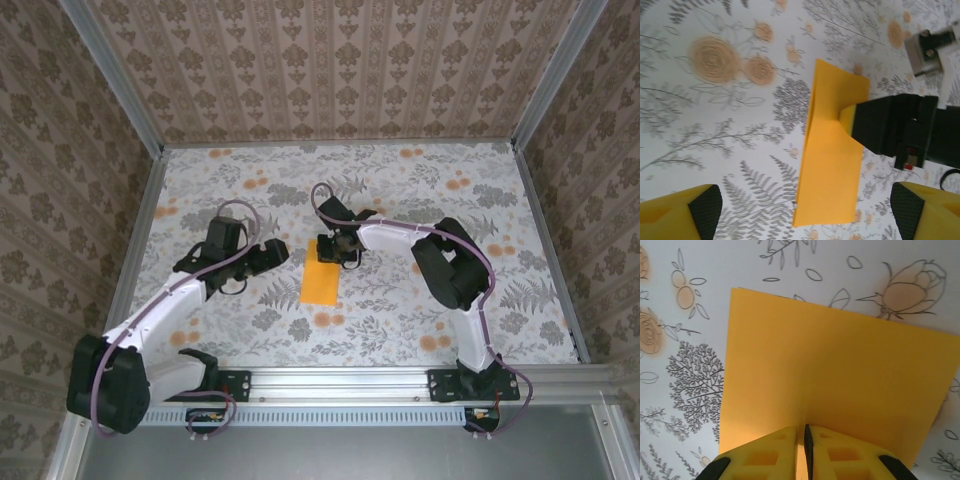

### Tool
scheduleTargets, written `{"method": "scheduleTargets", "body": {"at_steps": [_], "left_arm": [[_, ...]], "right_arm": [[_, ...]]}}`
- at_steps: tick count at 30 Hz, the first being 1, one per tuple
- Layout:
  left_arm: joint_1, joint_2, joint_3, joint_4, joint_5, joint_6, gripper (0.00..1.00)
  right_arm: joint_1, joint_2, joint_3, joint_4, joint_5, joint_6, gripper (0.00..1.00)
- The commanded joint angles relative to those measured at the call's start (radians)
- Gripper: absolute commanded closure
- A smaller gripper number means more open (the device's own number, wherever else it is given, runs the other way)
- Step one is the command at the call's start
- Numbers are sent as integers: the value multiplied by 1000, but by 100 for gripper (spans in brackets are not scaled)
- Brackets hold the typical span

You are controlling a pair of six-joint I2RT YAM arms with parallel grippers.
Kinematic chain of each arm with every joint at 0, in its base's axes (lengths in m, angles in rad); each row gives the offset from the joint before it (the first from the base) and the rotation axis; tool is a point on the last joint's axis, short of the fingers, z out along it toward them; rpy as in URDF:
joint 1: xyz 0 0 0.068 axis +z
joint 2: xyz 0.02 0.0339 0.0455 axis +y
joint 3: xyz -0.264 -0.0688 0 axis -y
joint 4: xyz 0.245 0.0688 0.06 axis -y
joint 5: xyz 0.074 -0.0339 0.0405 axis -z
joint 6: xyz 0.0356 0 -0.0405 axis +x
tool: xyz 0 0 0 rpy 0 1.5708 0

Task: Fold a paper plane with a square sheet of paper (pick it up from the middle)
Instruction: Move the square sheet of paper to the center of the table, then rotate the square sheet of paper at the center of the table.

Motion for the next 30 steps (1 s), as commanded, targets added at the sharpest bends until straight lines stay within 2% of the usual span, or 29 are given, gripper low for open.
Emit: {"method": "scheduleTargets", "body": {"at_steps": [1, 6, 9, 12, 15, 19, 23, 30], "left_arm": [[-58, 33, -5, 45, 4, -25, 14], [-172, 100, -5, 120, 0, -98, 23], [-232, 151, -3, 180, 1, -143, 30], [-285, 206, 0, 251, 6, -188, 40], [-342, 258, -3, 333, 3, -237, 48], [-400, 346, 12, 421, 17, -282, 58], [-419, 433, 50, 426, 17, -305, 68], [-417, 504, 126, 295, -51, -267, 73]], "right_arm": [[-7, -34, -38, -118, 148, 57, 84], [-26, -152, -185, -128, 283, 192, 84], [-32, -253, -314, -83, 312, 307, 84], [-26, -350, -443, 25, 269, 449, 84], [-24, -404, -524, 143, 189, 517, 85], [-26, -439, -542, 208, 126, 472, 88], [-42, -450, -567, 235, 61, 422, 90], [-60, -461, -606, 273, -4, 352, 90]]}}
